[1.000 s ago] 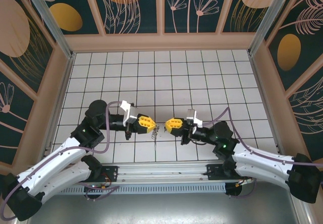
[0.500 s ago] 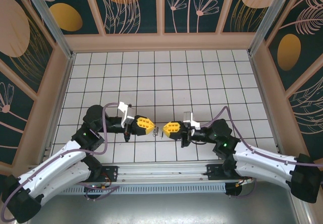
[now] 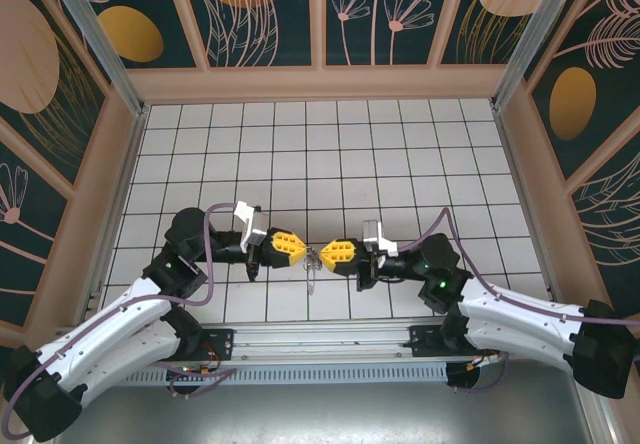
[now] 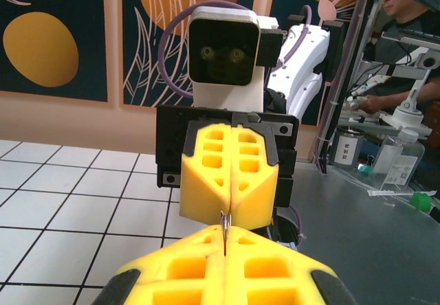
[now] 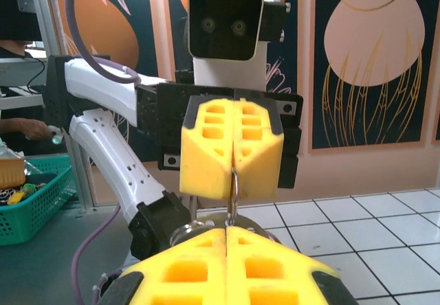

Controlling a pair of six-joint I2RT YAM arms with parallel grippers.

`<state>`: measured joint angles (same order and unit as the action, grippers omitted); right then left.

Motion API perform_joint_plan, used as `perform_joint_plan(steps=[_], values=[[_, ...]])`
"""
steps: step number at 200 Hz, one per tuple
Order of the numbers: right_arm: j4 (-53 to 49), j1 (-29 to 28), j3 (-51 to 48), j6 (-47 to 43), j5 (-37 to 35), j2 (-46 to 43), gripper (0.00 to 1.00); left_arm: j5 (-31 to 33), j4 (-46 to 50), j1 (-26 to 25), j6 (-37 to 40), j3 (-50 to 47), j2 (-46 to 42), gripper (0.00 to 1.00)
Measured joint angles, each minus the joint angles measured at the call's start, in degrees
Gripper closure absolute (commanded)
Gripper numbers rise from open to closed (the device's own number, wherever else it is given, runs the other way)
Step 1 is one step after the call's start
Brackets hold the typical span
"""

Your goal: Put the keys on the keyring

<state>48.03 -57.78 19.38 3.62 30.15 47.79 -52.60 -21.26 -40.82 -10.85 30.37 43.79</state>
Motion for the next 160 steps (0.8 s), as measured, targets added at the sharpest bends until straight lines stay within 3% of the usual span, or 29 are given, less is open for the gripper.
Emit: perform_joint_plan(steps=[160], values=[[3.39, -0.04, 0.13, 1.42, -0.63, 0.94, 1.0, 0.0, 0.0, 0.0, 0.0, 0.0, -0.02, 1.0]])
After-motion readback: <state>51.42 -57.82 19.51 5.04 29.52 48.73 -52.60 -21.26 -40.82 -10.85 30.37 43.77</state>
